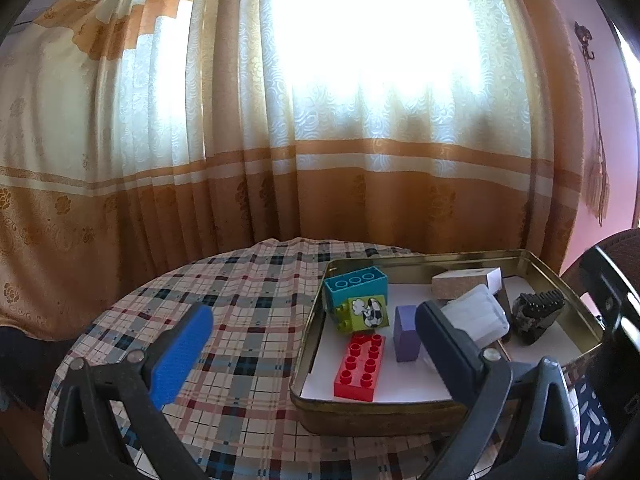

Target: Organize rigid objects

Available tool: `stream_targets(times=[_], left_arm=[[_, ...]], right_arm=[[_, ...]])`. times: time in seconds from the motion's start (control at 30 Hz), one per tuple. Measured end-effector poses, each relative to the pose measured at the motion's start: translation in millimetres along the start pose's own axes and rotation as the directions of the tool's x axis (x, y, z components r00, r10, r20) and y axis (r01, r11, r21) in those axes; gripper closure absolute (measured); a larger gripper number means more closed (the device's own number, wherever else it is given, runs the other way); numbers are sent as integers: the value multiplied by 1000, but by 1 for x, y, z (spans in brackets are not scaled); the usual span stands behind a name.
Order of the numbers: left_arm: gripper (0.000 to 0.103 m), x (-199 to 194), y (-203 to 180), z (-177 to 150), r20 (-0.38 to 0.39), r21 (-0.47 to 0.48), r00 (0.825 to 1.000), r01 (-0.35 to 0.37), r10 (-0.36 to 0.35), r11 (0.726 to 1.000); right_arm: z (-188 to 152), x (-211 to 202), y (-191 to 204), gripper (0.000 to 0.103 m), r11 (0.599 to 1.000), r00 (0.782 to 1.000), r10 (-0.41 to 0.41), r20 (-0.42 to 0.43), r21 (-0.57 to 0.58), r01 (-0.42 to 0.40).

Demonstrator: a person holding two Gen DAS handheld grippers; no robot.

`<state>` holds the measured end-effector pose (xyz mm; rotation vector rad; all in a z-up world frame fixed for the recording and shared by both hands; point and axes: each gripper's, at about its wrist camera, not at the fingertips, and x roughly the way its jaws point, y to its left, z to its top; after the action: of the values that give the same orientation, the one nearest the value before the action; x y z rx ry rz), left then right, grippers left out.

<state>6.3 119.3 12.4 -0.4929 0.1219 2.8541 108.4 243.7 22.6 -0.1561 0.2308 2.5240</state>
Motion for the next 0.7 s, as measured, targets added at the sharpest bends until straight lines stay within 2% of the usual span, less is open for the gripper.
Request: stream_targets(times=[0.17,0.7], left_arm=[[0,-6,-1,-1,11,6,1000,11,-11,1000],[0,-13,-10,-1,42,56,999,-5,3,998]], right_arm=[[-2,-7,-11,6,999,999,-6,33,52,4],[-2,-7,-8,6,999,999,-7,35,39,6]])
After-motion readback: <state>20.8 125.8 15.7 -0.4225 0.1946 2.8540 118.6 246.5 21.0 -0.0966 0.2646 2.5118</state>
